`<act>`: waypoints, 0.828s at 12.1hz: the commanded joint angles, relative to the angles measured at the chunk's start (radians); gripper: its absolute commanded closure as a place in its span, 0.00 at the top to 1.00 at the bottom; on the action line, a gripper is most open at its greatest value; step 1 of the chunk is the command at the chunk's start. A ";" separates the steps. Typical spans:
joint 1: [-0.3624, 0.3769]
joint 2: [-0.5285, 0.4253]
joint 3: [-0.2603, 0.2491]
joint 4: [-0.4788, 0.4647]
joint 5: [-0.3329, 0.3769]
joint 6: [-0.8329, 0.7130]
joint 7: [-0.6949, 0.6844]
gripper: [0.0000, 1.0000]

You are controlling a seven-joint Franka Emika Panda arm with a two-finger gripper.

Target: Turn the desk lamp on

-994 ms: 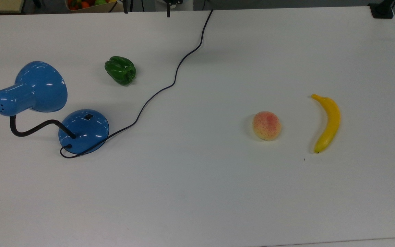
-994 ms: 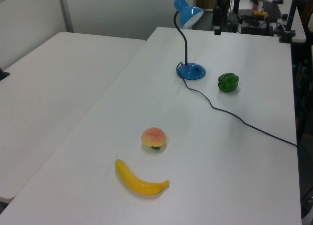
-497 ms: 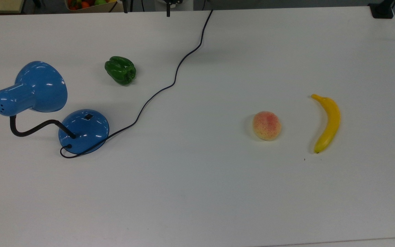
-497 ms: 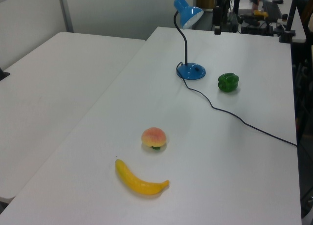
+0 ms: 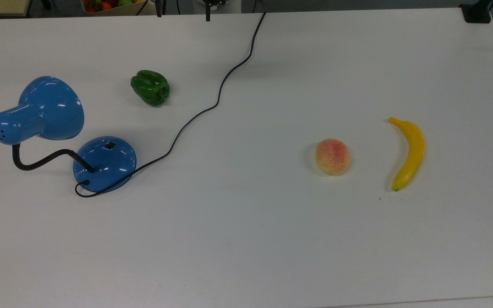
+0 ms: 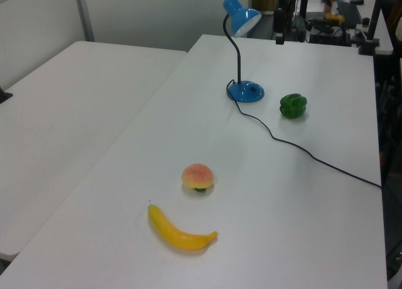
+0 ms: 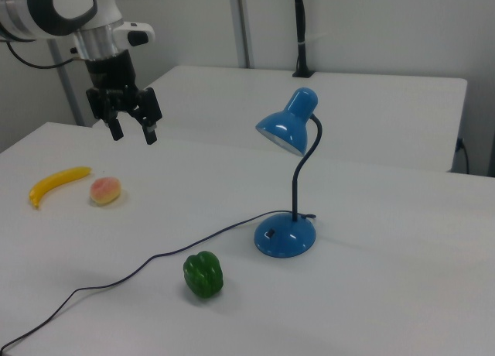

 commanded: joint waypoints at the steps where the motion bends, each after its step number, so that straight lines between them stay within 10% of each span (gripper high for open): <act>1: 0.007 -0.006 -0.010 0.004 0.022 -0.037 0.014 0.11; 10: -0.031 -0.002 -0.012 -0.048 0.050 -0.020 0.011 0.00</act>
